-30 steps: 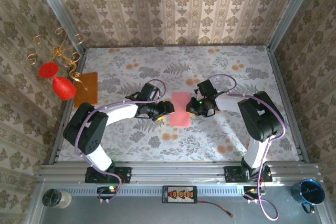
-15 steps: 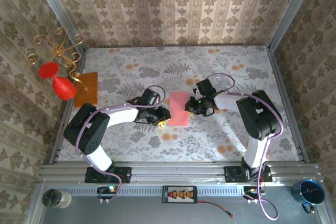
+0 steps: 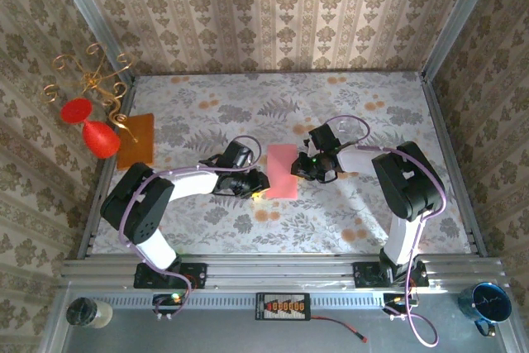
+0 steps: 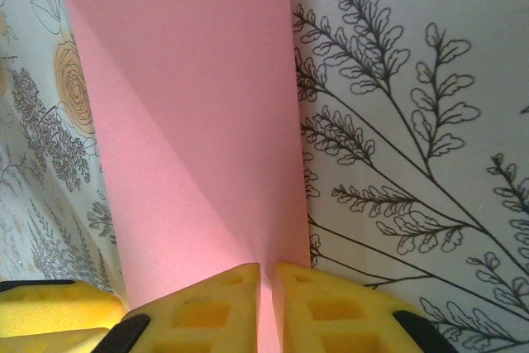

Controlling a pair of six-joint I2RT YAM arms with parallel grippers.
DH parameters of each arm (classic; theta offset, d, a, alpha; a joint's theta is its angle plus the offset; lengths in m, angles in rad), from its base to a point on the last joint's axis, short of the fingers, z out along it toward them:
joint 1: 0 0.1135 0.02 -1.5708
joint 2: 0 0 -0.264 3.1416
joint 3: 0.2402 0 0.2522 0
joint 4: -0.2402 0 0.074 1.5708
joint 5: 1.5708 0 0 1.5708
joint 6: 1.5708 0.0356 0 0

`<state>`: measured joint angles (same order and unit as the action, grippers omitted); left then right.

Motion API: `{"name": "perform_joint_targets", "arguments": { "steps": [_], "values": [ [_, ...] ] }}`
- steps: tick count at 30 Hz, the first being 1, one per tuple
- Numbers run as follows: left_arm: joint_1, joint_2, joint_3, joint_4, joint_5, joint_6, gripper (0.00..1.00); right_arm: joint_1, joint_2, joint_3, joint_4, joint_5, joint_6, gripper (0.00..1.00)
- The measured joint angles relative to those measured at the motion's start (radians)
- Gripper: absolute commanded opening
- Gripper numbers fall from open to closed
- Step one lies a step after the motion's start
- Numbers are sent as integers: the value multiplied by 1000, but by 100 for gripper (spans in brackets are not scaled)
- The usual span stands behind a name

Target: Fold a paper plane with a square sheet of paper (pick it up from the middle)

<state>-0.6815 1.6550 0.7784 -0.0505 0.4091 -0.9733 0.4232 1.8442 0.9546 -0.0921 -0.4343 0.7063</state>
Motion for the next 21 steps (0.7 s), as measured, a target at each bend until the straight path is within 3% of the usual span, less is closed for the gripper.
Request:
{"name": "perform_joint_targets", "arguments": {
  "steps": [16,21],
  "values": [
    [-8,51,34,10,50,13,30,0,3,0,7,-6,0,16],
    [-6,52,48,15,73,26,35,0,4,0,10,-7,0,16]
  ]
}}
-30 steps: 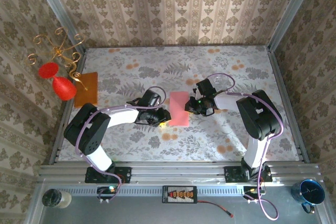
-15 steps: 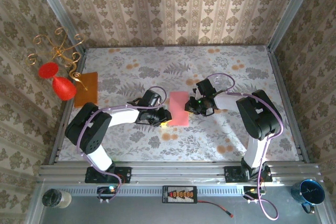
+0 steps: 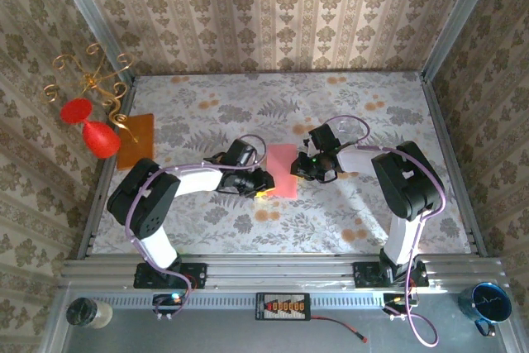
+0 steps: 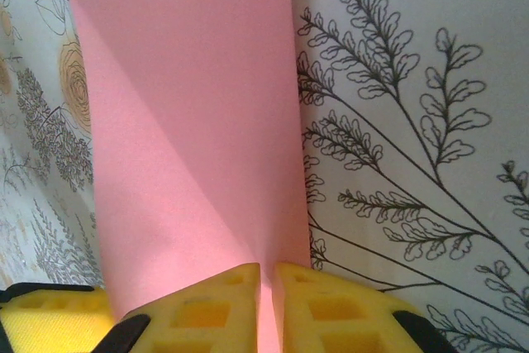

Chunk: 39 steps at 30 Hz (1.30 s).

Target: Fold a paper plane with a square sheet of paper (pick it up from the middle)

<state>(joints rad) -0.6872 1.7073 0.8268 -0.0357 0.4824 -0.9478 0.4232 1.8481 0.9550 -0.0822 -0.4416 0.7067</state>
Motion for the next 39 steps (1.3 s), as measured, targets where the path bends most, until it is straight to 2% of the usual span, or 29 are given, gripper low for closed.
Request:
{"name": "perform_joint_targets", "arguments": {
  "steps": [9,17,32,39],
  "values": [
    [57,0,33,53,70,8,38,0,0,0,-1,1,-3,16],
    [74,52,73,90,124,9,36,0,0,4,-5,1,-4,16],
    [98,84,76,97,135,-2,38,0,0,4,-4,1,-4,16],
    [100,84,74,97,137,-2,32,0,0,4,-3,1,-4,18]
  ]
}}
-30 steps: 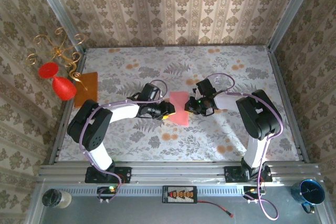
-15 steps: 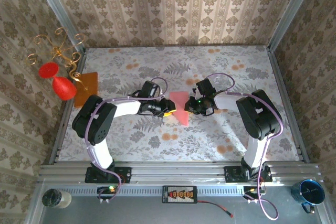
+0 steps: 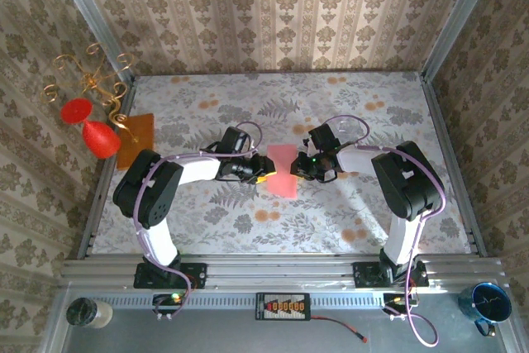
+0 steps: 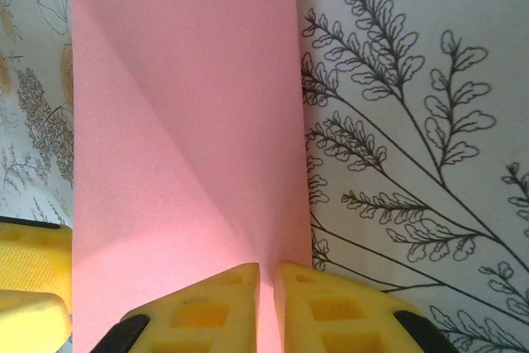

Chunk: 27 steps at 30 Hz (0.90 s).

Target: Fold a paper plane with a square sheet of paper (pick it up from the middle)

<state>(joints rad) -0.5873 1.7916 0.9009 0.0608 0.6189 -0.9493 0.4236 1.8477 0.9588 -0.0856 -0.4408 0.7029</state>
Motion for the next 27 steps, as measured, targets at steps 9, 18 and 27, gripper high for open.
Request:
{"name": "perform_joint_targets", "arguments": {
  "steps": [9,18,27],
  "values": [
    [14,34,4,0,25,3,23,1,-13,-13,29,0,0,25],
    [26,35,4,17,33,3,8,0,-172,-48,29,44,-113,52],
    [26,35,-2,81,40,-32,4,29,-404,-108,60,158,-302,62]
  ]
}}
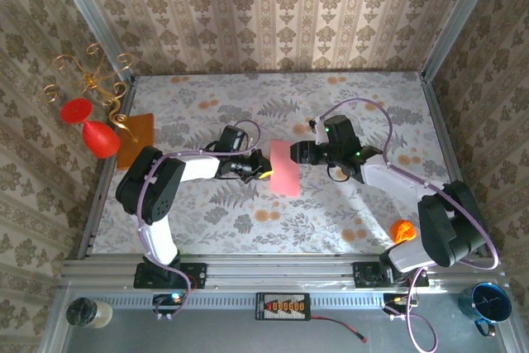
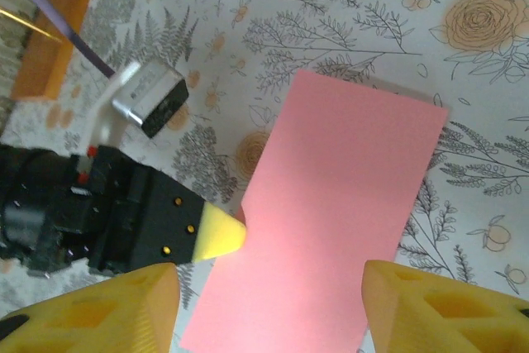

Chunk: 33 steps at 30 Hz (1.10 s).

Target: Fold a paper plane with a square sheet of paper (pick it up from the middle)

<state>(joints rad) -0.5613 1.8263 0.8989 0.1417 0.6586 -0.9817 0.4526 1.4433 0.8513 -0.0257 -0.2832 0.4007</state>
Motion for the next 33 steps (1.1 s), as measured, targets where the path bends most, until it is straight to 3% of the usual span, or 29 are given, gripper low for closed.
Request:
{"name": "perform_joint_targets", "arguments": {
  "steps": [5,11,16,25,33],
  "values": [
    [0,-2,-10,9,-3,-22,3,93,-6,-78,21,63,-117,61],
    [15,-34,-40,10,-26,-45,4,185,-60,-211,133,47,-307,61],
    [20,-59,-51,20,-34,-71,3,235,-60,-219,191,53,-431,61],
    [20,-70,-55,24,-39,-101,3,332,88,-214,227,157,-578,59],
    [19,-70,-55,23,-39,-108,3,345,183,-202,303,235,-620,57]
  ]
}}
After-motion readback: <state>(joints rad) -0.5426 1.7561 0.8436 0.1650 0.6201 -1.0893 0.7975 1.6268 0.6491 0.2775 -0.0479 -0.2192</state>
